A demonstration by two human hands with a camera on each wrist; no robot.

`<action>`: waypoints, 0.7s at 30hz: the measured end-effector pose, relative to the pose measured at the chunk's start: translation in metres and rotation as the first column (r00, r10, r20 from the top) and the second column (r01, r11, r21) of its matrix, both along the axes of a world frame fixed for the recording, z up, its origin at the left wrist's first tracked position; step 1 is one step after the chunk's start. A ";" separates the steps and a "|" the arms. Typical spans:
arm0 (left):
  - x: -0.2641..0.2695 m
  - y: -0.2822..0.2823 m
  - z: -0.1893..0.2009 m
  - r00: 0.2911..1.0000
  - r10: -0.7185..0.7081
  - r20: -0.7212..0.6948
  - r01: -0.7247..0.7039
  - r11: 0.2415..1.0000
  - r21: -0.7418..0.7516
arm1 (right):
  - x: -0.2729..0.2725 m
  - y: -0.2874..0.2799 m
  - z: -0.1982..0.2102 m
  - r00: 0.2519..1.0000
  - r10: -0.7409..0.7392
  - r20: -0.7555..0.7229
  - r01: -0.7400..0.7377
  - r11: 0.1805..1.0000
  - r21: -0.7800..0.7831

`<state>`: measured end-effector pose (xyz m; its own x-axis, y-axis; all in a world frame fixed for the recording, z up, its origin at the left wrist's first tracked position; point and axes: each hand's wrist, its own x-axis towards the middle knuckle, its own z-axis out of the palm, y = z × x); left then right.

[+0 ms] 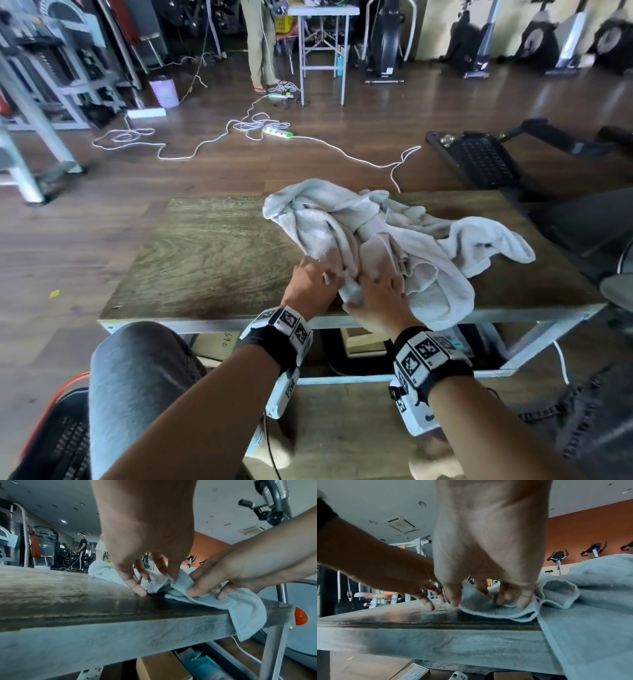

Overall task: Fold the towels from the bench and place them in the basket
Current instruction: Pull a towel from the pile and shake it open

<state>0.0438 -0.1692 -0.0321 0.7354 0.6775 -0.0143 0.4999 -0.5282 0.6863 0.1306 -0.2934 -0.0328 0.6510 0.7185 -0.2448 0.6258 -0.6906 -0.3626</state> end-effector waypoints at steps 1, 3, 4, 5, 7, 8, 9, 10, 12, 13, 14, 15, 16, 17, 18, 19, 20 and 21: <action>-0.001 -0.001 0.008 0.999 -0.001 0.039 0.003 0.999 -0.036 | -0.002 0.003 0.001 1.000 -0.003 0.027 0.001 0.998 0.060; -0.004 -0.003 0.017 0.995 0.002 0.102 0.008 0.995 -0.096 | -0.008 0.010 0.000 0.997 0.005 0.075 -0.019 0.982 0.189; -0.006 -0.004 0.021 0.992 -0.009 0.126 0.023 0.993 -0.113 | -0.010 0.013 -0.001 0.995 -0.001 0.097 -0.023 0.970 0.241; -0.009 -0.006 0.025 0.987 -0.018 0.161 0.037 0.993 -0.112 | -0.011 0.016 -0.002 0.992 -0.022 0.124 -0.015 0.957 0.288; -0.016 -0.008 0.032 0.972 -0.022 0.235 0.057 0.988 -0.145 | -0.009 0.019 0.000 0.981 -0.069 0.183 -0.009 0.919 0.394; -0.019 -0.007 0.036 0.960 -0.014 0.279 0.066 0.982 -0.179 | -0.007 0.020 0.003 0.979 -0.074 0.188 -0.024 0.881 0.473; -0.023 -0.007 0.038 0.948 -0.010 0.318 0.076 0.977 -0.198 | -0.006 0.020 0.007 0.985 -0.057 0.161 -0.044 0.827 0.561; -0.026 -0.006 0.039 0.947 -0.009 0.322 0.071 0.981 -0.181 | -0.005 0.020 0.012 0.991 -0.033 0.131 -0.060 0.762 0.645; -0.031 -0.001 0.033 0.958 -0.032 0.283 0.047 0.998 -0.047 | -0.006 0.018 0.024 0.996 -0.025 0.088 -0.049 0.662 0.748; -0.035 0.001 0.029 0.968 -0.048 0.248 0.045 0.999 0.018 | -0.008 0.017 0.030 0.998 -0.026 0.063 -0.032 0.633 0.773; -0.037 0.002 0.025 0.975 -0.028 0.220 0.020 0.999 0.041 | -0.009 0.015 0.036 0.999 -0.011 0.039 -0.025 0.608 0.794; -0.041 0.002 0.027 0.976 -0.005 0.218 -0.006 0.999 0.049 | -0.011 0.013 0.042 1.000 0.015 0.024 -0.028 0.585 0.811; -0.043 0.003 0.028 0.974 0.034 0.225 -0.043 0.998 0.034 | -0.012 0.010 0.048 0.999 0.034 0.022 -0.038 0.572 0.819; -0.046 0.004 0.032 0.969 0.070 0.237 -0.073 0.997 0.006 | -0.012 0.008 0.052 0.999 0.042 0.026 -0.045 0.568 0.822; -0.047 0.005 0.035 0.964 0.105 0.246 -0.101 0.994 -0.031 | -0.011 0.007 0.054 0.999 0.045 0.023 -0.045 0.570 0.821; -0.049 0.006 0.038 0.956 0.126 0.266 -0.111 0.991 -0.070 | -0.009 0.005 0.055 0.999 0.041 0.010 -0.031 0.575 0.817; -0.051 0.006 0.041 0.947 0.144 0.289 -0.121 0.988 -0.096 | -0.006 0.005 0.055 1.000 0.025 -0.004 -0.012 0.588 0.809; -0.053 0.007 0.044 0.939 0.148 0.312 -0.124 0.988 -0.095 | -0.004 0.005 0.056 1.000 0.006 -0.014 0.008 0.605 0.796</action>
